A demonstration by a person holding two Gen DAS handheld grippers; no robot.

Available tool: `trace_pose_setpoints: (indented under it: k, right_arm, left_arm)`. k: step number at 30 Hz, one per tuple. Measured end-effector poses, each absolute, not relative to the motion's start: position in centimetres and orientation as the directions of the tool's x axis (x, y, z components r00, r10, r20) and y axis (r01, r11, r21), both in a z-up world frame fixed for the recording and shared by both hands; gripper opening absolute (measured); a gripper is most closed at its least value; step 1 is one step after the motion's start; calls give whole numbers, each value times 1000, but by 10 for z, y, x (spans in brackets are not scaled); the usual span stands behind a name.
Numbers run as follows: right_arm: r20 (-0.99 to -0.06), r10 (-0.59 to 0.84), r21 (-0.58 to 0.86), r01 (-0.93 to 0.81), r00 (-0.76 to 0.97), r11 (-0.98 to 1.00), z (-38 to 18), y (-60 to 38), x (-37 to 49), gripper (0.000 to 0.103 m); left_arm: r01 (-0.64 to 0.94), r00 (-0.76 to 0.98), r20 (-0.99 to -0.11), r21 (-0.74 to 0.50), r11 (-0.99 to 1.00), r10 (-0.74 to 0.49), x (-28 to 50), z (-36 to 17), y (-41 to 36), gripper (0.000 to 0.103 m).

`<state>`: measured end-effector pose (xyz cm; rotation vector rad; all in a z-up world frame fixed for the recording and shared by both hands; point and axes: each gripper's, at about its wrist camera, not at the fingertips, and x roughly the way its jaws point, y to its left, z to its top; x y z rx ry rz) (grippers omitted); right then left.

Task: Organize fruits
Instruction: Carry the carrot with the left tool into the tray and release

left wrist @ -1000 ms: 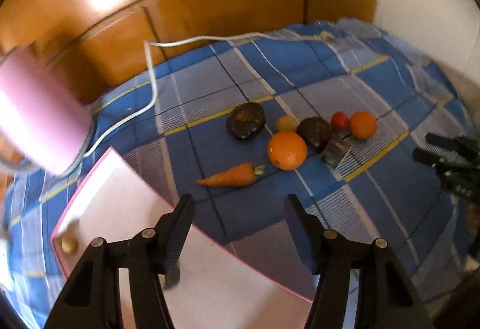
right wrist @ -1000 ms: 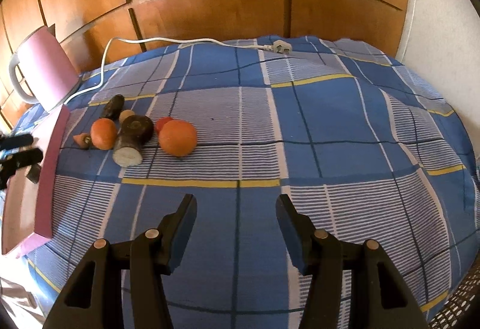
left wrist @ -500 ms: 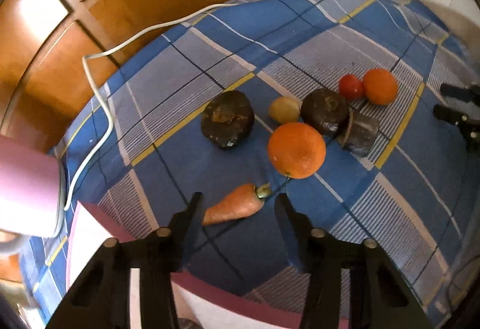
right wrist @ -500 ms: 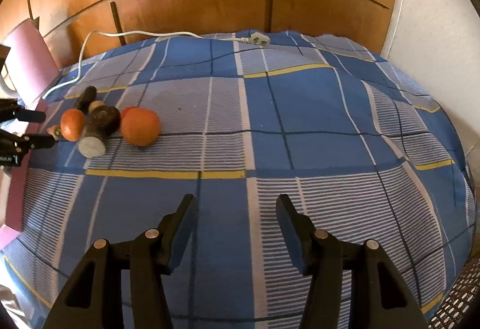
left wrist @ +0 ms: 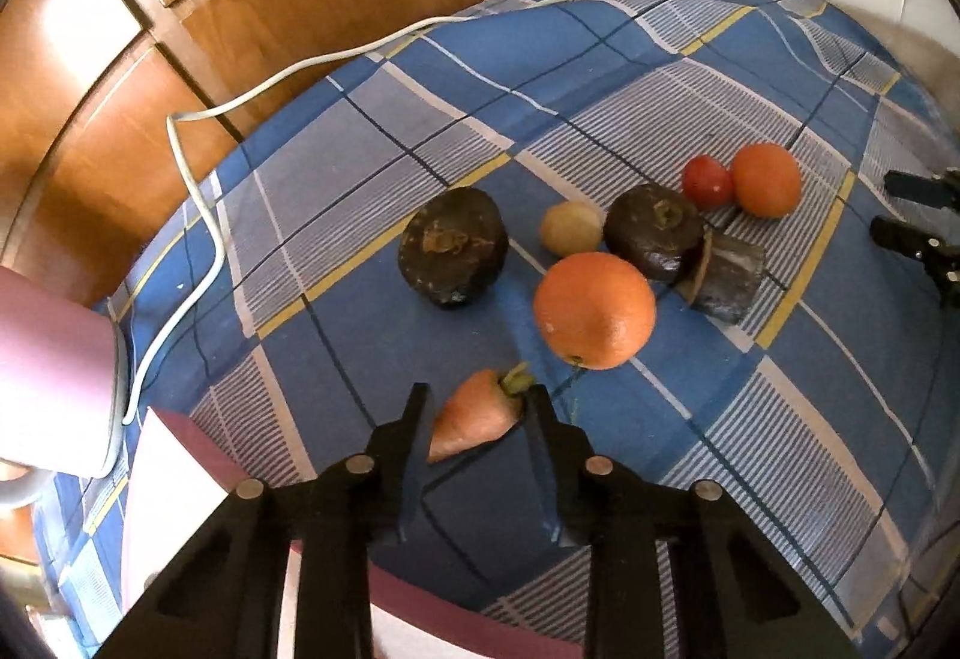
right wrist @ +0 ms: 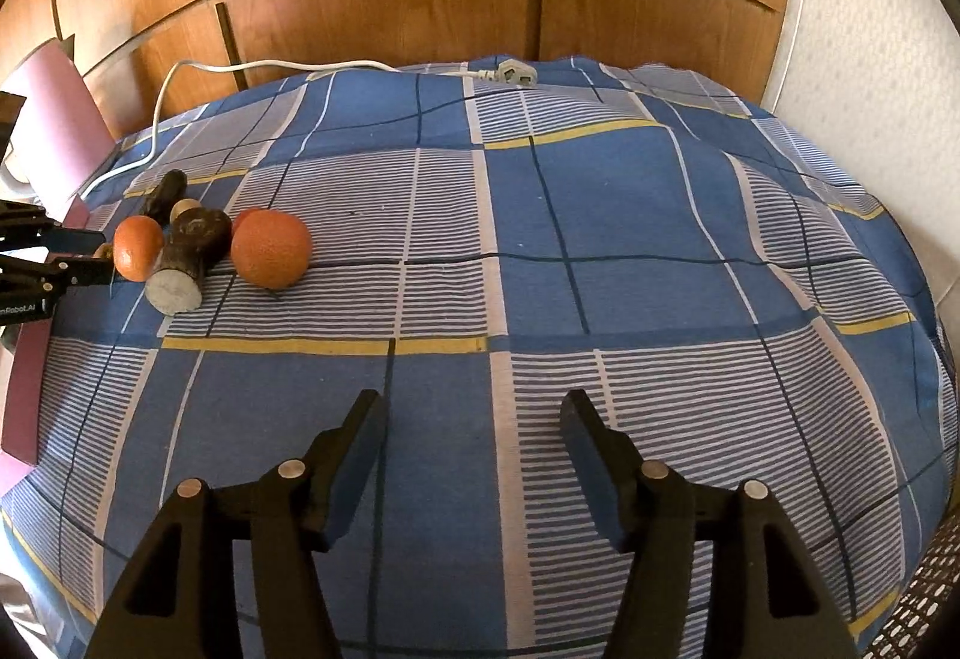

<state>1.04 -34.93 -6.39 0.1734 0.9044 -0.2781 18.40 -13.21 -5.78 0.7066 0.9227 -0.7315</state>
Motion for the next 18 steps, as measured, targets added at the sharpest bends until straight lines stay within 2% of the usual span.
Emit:
trace_pose_setpoints:
  k: [5, 13, 18]
  right_arm:
    - [-795, -165, 26, 304, 584, 952, -64, -349, 11, 62]
    - [-793, -169, 18, 299, 586, 954, -65, -348, 12, 65]
    - [-790, -175, 13, 301, 587, 953, -66, -348, 12, 69]
  left_arm:
    - [761, 406, -868, 146, 632, -288, 183, -49, -119, 29]
    - [615, 403, -811, -104, 782, -425, 180, -16, -67, 28]
    - [410, 475, -717, -333, 850, -510, 180, 13, -3, 24]
